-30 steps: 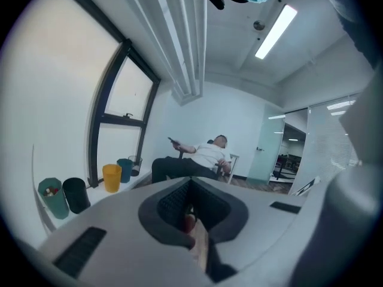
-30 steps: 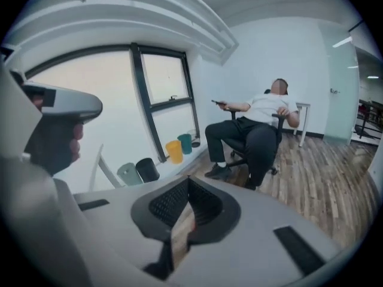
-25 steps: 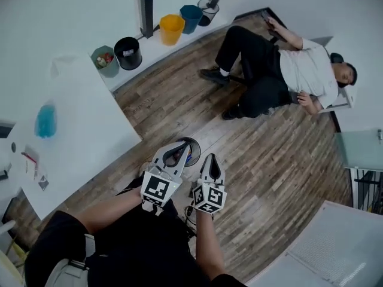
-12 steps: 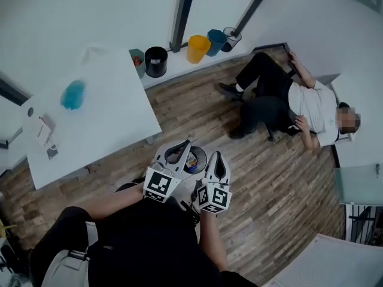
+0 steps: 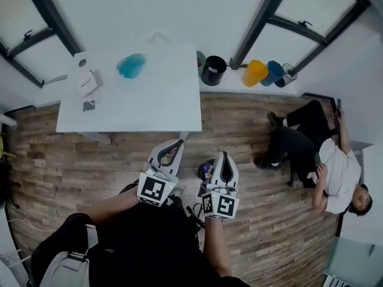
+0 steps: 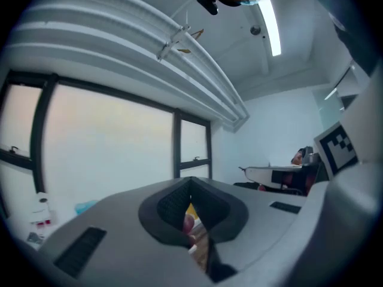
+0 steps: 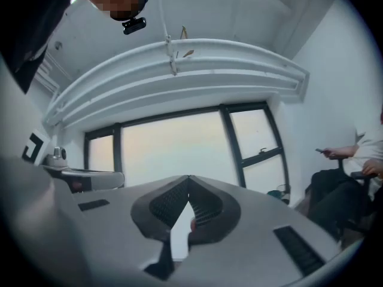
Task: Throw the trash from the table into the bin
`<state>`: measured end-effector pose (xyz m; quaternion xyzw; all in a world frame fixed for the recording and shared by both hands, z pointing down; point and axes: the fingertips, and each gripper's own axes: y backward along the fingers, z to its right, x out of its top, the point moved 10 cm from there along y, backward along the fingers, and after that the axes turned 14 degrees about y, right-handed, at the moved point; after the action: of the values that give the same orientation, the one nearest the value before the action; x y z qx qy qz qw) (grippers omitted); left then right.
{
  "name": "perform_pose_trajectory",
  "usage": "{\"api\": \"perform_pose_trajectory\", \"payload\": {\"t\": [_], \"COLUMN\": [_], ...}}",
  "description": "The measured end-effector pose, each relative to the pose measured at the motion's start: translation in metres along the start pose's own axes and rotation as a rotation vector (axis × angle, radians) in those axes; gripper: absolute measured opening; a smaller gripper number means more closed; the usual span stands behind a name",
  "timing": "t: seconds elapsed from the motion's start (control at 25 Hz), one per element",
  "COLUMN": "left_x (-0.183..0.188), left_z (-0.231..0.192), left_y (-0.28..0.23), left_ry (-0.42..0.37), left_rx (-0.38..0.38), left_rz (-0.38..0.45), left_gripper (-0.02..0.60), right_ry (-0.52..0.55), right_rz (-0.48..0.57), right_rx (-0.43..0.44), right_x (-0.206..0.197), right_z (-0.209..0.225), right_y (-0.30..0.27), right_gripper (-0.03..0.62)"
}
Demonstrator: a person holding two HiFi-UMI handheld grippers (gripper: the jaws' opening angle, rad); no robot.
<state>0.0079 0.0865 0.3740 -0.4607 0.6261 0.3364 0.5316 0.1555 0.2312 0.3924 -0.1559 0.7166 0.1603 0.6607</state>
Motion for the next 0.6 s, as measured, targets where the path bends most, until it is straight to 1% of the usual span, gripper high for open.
{"api": "perform_pose_trajectory", "payload": {"t": [0.16,0.32,0.4,0.48,0.6], "left_x": [0.011,0.02,0.026,0.03,0.035], "left_z": [-0.037,-0.057,-0.067,-0.08,-0.098], "left_y": [0.051,0.099,0.122,0.142,0.162], "left_ry": [0.014,0.052,0.061,0.073,0.091], "left_rx": [0.185,0.339,0.398,0.444,0.47], "left_rz": [0.061,0.149,0.181,0.192,0.201], "left_gripper": [-0.003,-0.003,-0.003,-0.003,-0.003], "right_ry": [-0.003,0.023,0.009,-0.002,0.005], "right_rz": [0.051,0.081,0.083,0.085,0.1], "right_rx": [0.203,0.361,0.425,0.471,0.513], "right_x": [0.011,0.022,0.026,0.032,0.042], "right_z": [-0.053,-0.103,-0.129,-0.153,-0.182], "right_y": [-0.025,-0.032,-0.034,-0.034,-0.037], "right_gripper": [0.006,0.005,0.005,0.006,0.005]}}
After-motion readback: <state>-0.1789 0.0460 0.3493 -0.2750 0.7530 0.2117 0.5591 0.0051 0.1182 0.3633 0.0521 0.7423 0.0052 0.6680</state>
